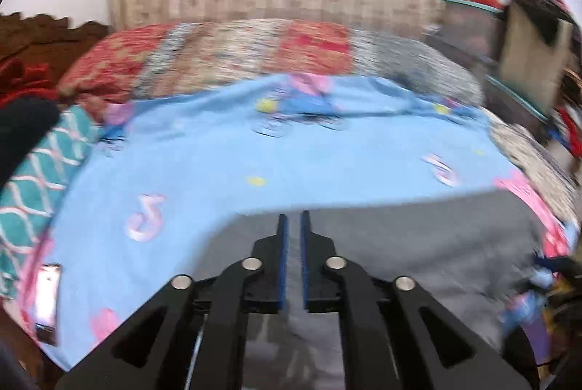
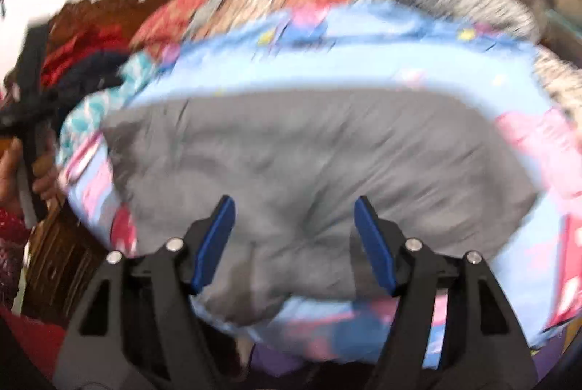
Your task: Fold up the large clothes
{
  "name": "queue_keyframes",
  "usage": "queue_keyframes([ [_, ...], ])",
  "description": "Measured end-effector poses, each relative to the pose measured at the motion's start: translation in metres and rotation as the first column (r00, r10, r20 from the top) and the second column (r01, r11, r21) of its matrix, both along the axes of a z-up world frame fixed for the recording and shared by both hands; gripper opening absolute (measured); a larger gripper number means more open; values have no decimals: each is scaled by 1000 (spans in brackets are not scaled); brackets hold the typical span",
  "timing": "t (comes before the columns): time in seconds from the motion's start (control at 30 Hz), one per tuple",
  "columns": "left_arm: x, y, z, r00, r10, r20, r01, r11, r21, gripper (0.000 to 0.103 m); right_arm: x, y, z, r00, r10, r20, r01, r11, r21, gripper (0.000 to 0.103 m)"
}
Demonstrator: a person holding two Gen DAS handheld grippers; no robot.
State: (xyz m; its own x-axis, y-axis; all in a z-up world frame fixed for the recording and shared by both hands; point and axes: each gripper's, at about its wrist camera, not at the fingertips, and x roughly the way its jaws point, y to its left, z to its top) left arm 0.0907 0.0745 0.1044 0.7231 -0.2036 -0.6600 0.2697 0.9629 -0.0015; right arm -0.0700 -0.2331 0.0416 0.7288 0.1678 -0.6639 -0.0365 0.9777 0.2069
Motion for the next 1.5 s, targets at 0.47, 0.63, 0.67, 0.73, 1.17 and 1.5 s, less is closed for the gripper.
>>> queue_keyframes([
  [0.47, 36, 66, -116, 918, 24, -395, -91, 984, -151, 21, 43, -148, -56, 921, -331, -206, 374, 898, 232, 87],
  [0.63, 23, 80, -138, 897, -6, -443, -141, 944, -297, 27, 32, -144, -96, 918, -261, -299, 371, 831, 415, 90],
  [0.67, 20, 80, -141, 894, -10, -448, -146, 938, -313, 27, 29, -139, -98, 924, -250, -288, 357, 834, 421, 91],
  [0.73, 21, 84, -142, 885, -24, -465, -160, 922, -353, 27, 28, -130, -95, 931, -237, -279, 339, 844, 415, 93],
  [1.17, 24, 94, -133, 879, -155, -450, -99, 865, -492, 44, 40, -120, -95, 946, -122, -300, 277, 787, 552, 94],
  [1.5, 22, 53, -147, 892, -163, -420, -110, 825, -554, 38, 81, -61, -78, 954, 21, -299, 131, 868, 480, 45],
])
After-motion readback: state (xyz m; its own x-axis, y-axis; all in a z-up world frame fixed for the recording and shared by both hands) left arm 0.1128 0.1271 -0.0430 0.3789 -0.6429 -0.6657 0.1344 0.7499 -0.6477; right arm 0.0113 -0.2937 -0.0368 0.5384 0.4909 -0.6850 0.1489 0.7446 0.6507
